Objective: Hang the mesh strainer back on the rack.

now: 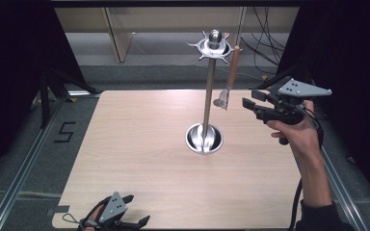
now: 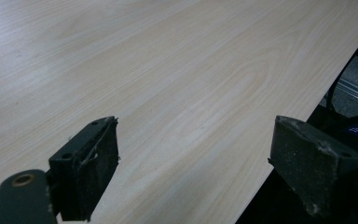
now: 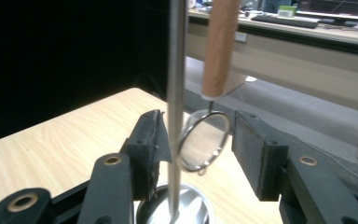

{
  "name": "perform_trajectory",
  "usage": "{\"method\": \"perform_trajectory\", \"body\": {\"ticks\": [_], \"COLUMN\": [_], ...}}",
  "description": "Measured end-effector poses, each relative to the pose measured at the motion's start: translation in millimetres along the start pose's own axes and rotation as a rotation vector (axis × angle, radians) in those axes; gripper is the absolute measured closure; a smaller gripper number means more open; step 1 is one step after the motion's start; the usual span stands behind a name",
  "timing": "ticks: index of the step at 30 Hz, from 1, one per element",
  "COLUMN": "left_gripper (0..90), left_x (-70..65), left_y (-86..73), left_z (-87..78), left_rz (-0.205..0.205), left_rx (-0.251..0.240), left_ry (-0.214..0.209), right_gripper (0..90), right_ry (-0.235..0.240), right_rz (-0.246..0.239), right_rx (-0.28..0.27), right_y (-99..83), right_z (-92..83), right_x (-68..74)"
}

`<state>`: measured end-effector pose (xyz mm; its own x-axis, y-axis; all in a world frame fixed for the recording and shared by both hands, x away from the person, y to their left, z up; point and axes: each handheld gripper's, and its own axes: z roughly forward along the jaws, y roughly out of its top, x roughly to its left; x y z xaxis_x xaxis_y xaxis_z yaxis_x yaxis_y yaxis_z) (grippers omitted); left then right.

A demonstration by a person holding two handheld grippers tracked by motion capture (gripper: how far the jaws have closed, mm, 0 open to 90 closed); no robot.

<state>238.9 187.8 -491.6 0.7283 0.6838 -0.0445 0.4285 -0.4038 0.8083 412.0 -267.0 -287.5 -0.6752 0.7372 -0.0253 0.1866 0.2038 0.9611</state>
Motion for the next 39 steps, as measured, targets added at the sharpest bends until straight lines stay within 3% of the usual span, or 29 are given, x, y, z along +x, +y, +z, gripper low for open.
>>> {"method": "perform_trajectory", "body": {"ticks": [2,7,8,9,10,12,13,14,19,21,22,23,24,28,29,30,31,37,39], "left_gripper": [14.8,14.8,14.8,14.8,14.8,14.8,14.8,14.8,14.8,14.8,14.8,14.8,14.8,14.8,14.8,14.8,14.8,14.8,14.7], "left_x": [-2.1,-2.1,-0.1,-0.1,3.0,1.7,3.3,-0.8,0.4,-0.8,3.5,3.5,-0.8,1.7,2.4,2.4,-0.6,-1.7,-0.9], "left_y": [-0.5,-0.5,0.0,0.0,0.6,0.4,0.8,0.0,0.3,-0.2,1.4,1.4,-0.1,0.6,0.9,0.9,0.0,-0.4,-0.1], "left_z": [1.8,1.3,1.0,1.0,-0.6,-0.7,-0.7,-0.7,0.3,1.7,-1.0,-1.0,-0.8,-2.0,-1.7,-1.7,-0.8,-0.5,-0.1], "left_rz": [-0.023,-0.024,0.004,0.004,0.047,0.033,0.055,-0.003,0.013,-0.004,0.060,0.060,-0.004,0.036,0.046,0.046,0.000,-0.009,0.010], "left_rx": [-0.020,-0.016,-0.014,-0.014,0.011,0.009,0.006,-0.002,-0.009,-0.028,0.003,0.003,-0.001,0.008,0.008,0.008,0.000,-0.004,-0.011], "left_ry": [-0.007,-0.005,-0.005,-0.005,0.004,-0.005,0.004,-0.001,-0.002,-0.006,0.005,0.005,-0.001,-0.007,-0.002,-0.002,-0.001,-0.009,-0.008], "right_gripper": [52.8,52.5,52.5,52.3,52.1,52.1,51.6,51.4,51.0,50.6,50.1,50.1,50.1,49.6,49.3,49.3,49.0,46.1,45.1], "right_ry": [0.009,0.005,0.007,0.015,0.018,0.022,0.030,0.020,0.017,0.014,0.016,0.016,0.023,0.018,0.017,0.017,0.008,0.005,0.017], "right_rz": [0.005,-0.007,0.002,0.003,-0.007,0.006,0.020,0.023,0.028,0.015,0.053,0.053,0.041,0.061,0.044,0.044,0.034,0.050,0.047], "right_rx": [-0.006,-0.006,-0.001,-0.002,-0.012,-0.023,0.005,0.022,0.016,0.027,0.049,0.049,0.045,0.076,0.068,0.068,0.065,0.074,0.079], "right_y": [-8.8,-20.4,-22.1,-24.6,-27.2,-31.4,-32.7,-36.3,-41.4,-44.3,-47.8,-47.8,-49.0,-52.6,-53.0,-53.0,-53.4,-58.0,-59.6], "right_z": [-1.9,-2.8,-3.4,-3.5,-3.3,-2.9,-3.5,-3.6,-3.8,-4.6,-4.2,-4.2,-3.0,-1.7,-1.1,-1.1,-1.2,-1.0,-0.9], "right_x": [5.3,8.9,10.0,10.5,10.6,12.4,13.2,12.7,9.6,6.3,7.1,7.1,5.6,6.5,5.5,5.5,5.3,6.6,6.0]}}
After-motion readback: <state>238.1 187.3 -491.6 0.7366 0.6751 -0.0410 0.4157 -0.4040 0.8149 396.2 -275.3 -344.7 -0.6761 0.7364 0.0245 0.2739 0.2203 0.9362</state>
